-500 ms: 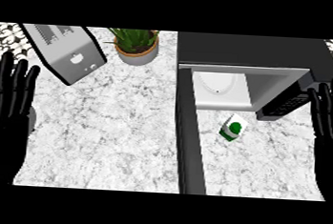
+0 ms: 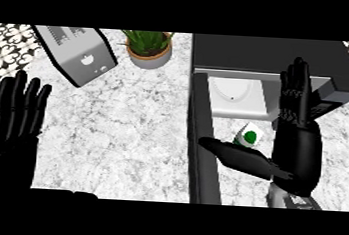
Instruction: Pick up the milk, place it into the microwave and close the microwave
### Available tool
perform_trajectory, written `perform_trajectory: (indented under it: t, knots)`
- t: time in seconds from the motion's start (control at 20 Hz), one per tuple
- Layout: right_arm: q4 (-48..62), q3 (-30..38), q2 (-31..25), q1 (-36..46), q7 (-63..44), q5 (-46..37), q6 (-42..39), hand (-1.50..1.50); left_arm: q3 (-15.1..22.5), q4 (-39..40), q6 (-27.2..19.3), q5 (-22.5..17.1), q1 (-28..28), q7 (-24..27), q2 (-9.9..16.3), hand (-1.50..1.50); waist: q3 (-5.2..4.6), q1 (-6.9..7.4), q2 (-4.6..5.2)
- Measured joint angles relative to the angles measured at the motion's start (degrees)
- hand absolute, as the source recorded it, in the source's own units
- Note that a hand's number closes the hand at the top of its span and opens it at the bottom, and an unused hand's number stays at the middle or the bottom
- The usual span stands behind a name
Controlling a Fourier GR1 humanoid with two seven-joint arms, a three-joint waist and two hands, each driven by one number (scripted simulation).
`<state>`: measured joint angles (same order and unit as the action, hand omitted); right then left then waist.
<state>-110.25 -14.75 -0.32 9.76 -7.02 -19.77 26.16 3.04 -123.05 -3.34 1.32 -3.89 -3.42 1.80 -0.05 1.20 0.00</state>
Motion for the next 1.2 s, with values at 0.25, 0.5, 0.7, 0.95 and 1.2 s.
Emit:
perform_trajectory:
  t: [0.25,0.5,0.7,0.95,1.2]
  knots:
    - [3.60,-7.75,0.22,4.82,-8.36,-7.05,9.10,-1.50,1.47,-4.41,0.56,-1.00,-8.74,0.80,-0.63,-1.50,-0.01,-0.25,-0.10]
    - [3.54,-12.78,0.29,4.67,-15.09,-14.13,15.35,-1.50,0.16,-9.28,2.58,-3.83,-14.44,0.62,0.30,-1.50,0.00,-0.61,-0.15]
    - [3.44,-14.43,0.31,3.08,-19.35,-18.41,18.14,-1.50,-1.67,-11.29,5.37,-6.88,-19.80,3.27,0.78,-1.50,0.00,-0.68,-0.17]
    - [7.53,-13.31,0.33,3.10,-17.78,-16.09,20.83,-1.50,-4.36,-14.95,8.27,-10.85,-24.44,3.07,1.25,-1.50,0.04,-0.56,-0.16]
    - [10.98,-12.37,0.17,0.76,-11.48,-10.35,22.78,-1.50,-7.01,-15.02,11.31,-11.61,-27.65,4.50,1.19,-1.50,0.02,-0.51,-0.28]
